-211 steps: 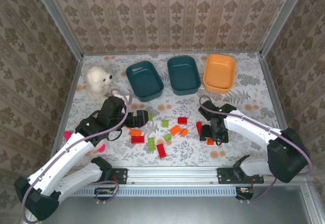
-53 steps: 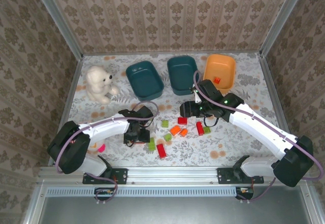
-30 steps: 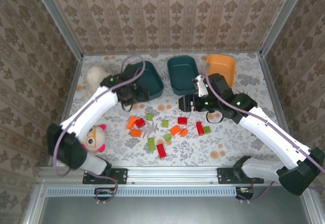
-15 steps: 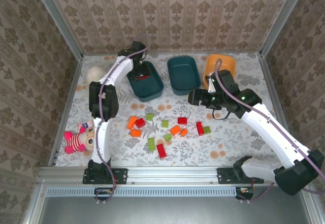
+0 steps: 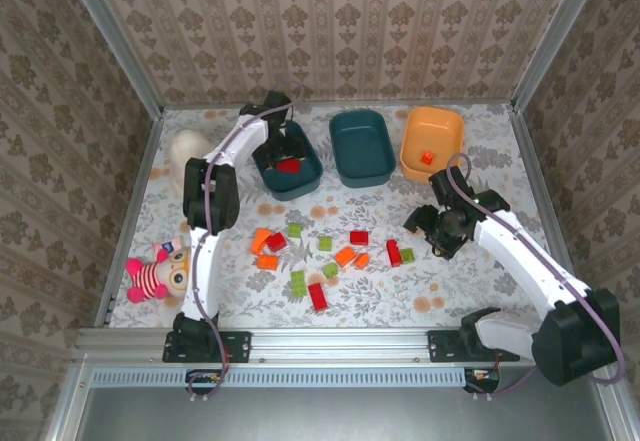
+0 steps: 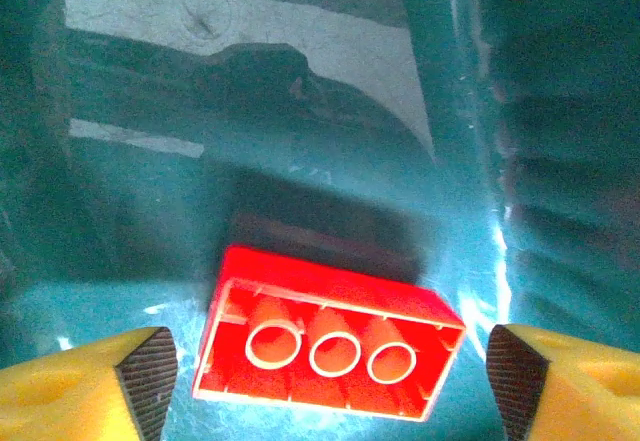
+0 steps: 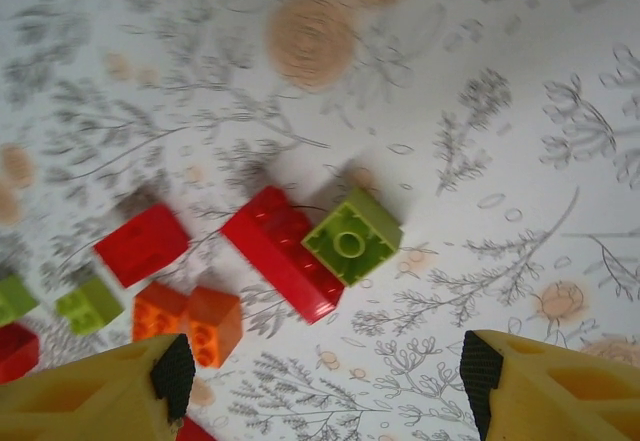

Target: Sort the legos into containers by color

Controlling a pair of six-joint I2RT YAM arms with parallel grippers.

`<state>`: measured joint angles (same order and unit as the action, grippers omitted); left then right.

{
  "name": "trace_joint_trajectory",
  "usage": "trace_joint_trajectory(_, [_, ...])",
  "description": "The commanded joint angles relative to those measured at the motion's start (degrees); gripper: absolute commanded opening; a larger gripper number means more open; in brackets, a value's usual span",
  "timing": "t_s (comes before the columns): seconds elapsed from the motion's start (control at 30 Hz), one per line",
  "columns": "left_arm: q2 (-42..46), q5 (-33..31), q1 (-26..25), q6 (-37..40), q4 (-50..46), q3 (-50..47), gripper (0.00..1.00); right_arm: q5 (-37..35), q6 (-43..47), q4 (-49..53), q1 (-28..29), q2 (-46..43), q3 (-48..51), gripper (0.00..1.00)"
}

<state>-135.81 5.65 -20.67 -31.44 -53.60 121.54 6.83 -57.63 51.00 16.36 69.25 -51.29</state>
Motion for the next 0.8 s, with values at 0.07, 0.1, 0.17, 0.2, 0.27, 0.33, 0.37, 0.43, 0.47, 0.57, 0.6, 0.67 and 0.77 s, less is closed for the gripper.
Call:
trace_joint_trajectory(0.07, [13.1,1.4,-0.9,-0.2,1.0,-3.2,0.86,0.2,-13.0,-5.1,-0.6,4.5,3.0,0.74])
trace_joint_trajectory(0.1, [15.9,1.4,-1.2,-0.1,2.2,-5.3,0.86,0.5,-15.2,-6.4,-0.6,5.2,3.7,0.74])
trace_joint_trajectory(0.17, [22.2,1.5,-1.9,-0.1,5.7,-11.5,0.87,1.4,-19.0,-9.1,-0.6,6.4,4.6,0.75])
trace_joint_trajectory(0.2, [25.9,1.7,-2.5,-0.1,7.6,-16.6,0.87,1.8,-20.7,-10.1,-0.5,7.1,4.8,0.76])
trace_joint_trajectory(0.27, [33.0,1.8,-3.8,-0.3,12.0,-25.1,0.88,2.1,-23.1,-10.6,-0.6,8.6,4.6,0.77])
trace_joint_trajectory(0.33, [40.6,2.0,-5.1,-0.8,16.1,-34.5,0.9,2.1,-25.6,-11.4,-0.6,10.0,4.8,0.77])
trace_joint_trajectory(0.37, [43.6,2.5,-5.1,-1.0,18.1,-38.4,0.9,2.3,-26.5,-12.3,-0.6,10.0,5.2,0.77])
trace_joint_trajectory(0.43, [50.3,2.8,-7.7,-2.1,21.5,-47.0,0.9,2.5,-28.0,-14.0,-0.6,12.4,5.7,0.77])
trace_joint_trajectory(0.47, [53.6,3.0,-8.3,-2.5,23.0,-50.5,0.9,2.8,-28.4,-14.7,-0.6,13.2,6.0,0.77])
trace_joint_trajectory(0.57, [62.7,2.5,-10.6,-4.2,25.8,-60.0,0.91,4.7,-30.0,-16.3,-0.5,15.6,6.4,0.76])
trace_joint_trajectory(0.6, [65.6,2.3,-11.2,-5.0,26.1,-62.6,0.91,5.2,-30.6,-16.5,-0.5,16.2,6.6,0.75])
trace_joint_trajectory(0.67, [70.3,1.4,-12.0,-6.3,25.7,-66.0,0.91,6.2,-31.6,-16.7,-0.5,16.9,7.0,0.73])
trace_joint_trajectory(0.77, [75.7,0.3,-12.5,-7.6,23.5,-69.2,0.91,6.0,-32.8,-15.4,-0.2,16.5,7.3,0.71])
